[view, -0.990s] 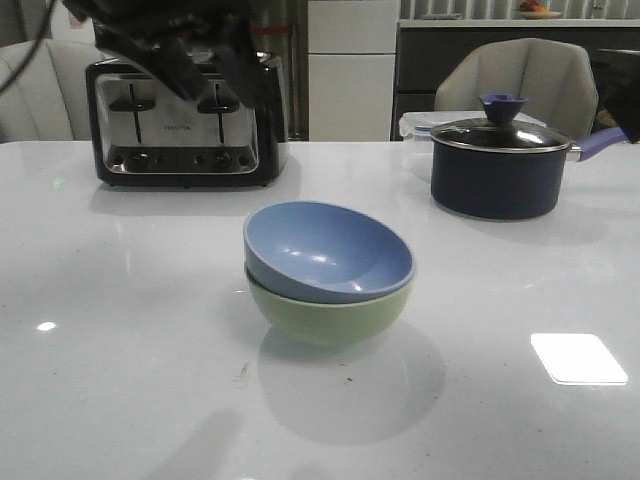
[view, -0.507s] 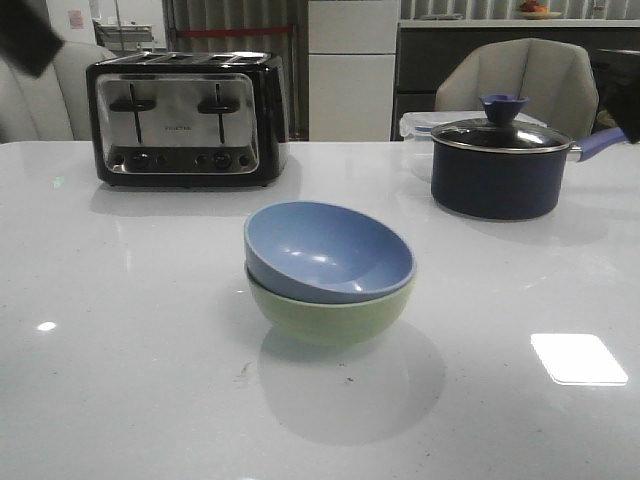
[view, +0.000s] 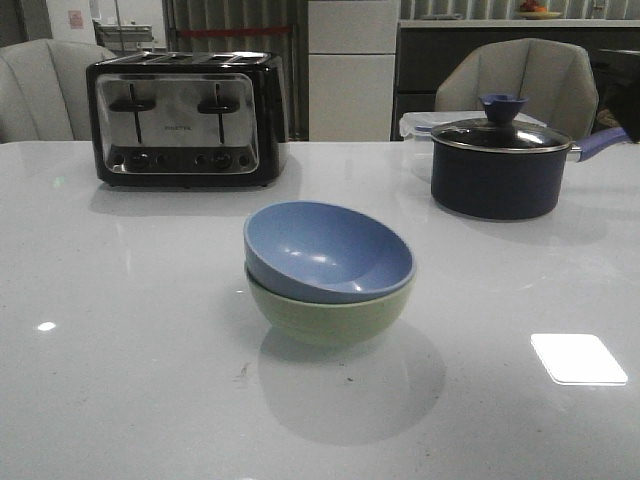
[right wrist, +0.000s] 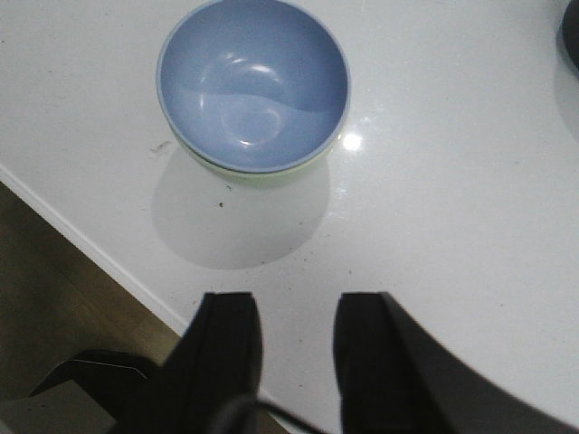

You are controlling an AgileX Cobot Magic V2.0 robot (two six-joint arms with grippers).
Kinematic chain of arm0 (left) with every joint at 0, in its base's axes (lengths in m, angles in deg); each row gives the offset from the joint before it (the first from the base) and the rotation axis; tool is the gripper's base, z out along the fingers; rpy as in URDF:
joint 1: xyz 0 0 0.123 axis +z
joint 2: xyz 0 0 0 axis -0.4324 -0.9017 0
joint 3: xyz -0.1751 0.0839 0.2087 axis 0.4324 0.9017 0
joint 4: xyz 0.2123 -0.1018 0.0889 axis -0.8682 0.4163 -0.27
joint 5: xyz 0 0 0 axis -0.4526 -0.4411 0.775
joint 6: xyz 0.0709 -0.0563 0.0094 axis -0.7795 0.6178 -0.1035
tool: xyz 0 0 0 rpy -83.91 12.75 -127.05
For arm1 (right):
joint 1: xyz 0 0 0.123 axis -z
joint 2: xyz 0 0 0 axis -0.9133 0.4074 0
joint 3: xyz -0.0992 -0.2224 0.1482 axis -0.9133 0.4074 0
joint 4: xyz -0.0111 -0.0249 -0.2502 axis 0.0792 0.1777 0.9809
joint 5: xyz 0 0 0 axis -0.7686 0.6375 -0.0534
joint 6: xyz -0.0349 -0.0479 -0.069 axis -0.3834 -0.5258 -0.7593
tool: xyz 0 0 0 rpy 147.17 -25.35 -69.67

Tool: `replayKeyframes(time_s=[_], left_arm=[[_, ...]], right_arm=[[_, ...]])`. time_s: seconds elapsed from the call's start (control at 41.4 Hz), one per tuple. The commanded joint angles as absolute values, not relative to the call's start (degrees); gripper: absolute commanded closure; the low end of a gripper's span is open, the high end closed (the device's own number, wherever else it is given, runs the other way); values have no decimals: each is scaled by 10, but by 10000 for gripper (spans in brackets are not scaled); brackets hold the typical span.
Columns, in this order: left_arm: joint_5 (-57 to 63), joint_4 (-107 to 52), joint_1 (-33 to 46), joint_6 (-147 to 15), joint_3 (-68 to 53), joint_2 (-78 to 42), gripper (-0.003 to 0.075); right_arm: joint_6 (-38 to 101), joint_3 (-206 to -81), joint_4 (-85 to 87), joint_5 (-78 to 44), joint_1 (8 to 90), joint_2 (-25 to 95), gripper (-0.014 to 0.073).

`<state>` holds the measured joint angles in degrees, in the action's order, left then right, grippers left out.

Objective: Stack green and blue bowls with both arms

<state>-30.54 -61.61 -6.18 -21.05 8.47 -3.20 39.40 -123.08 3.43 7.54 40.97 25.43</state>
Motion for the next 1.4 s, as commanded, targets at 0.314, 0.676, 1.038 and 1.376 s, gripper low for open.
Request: replayKeyframes(time_s=[0.314, 0.676, 1.038, 1.376], left_arm=[[-275, -614, -63, -202, 70, -30, 627], [-272, -614, -63, -202, 70, -30, 627], [-247, -605, 24, -207, 89, 55, 627], [12, -591, 143, -260, 290, 261, 627]], right_arm=[[390, -1246, 30, 45, 410, 251, 566], [390, -1246, 30, 45, 410, 251, 566], [390, -1246, 30, 45, 410, 251, 566], [390, -1246, 30, 45, 410, 251, 566]])
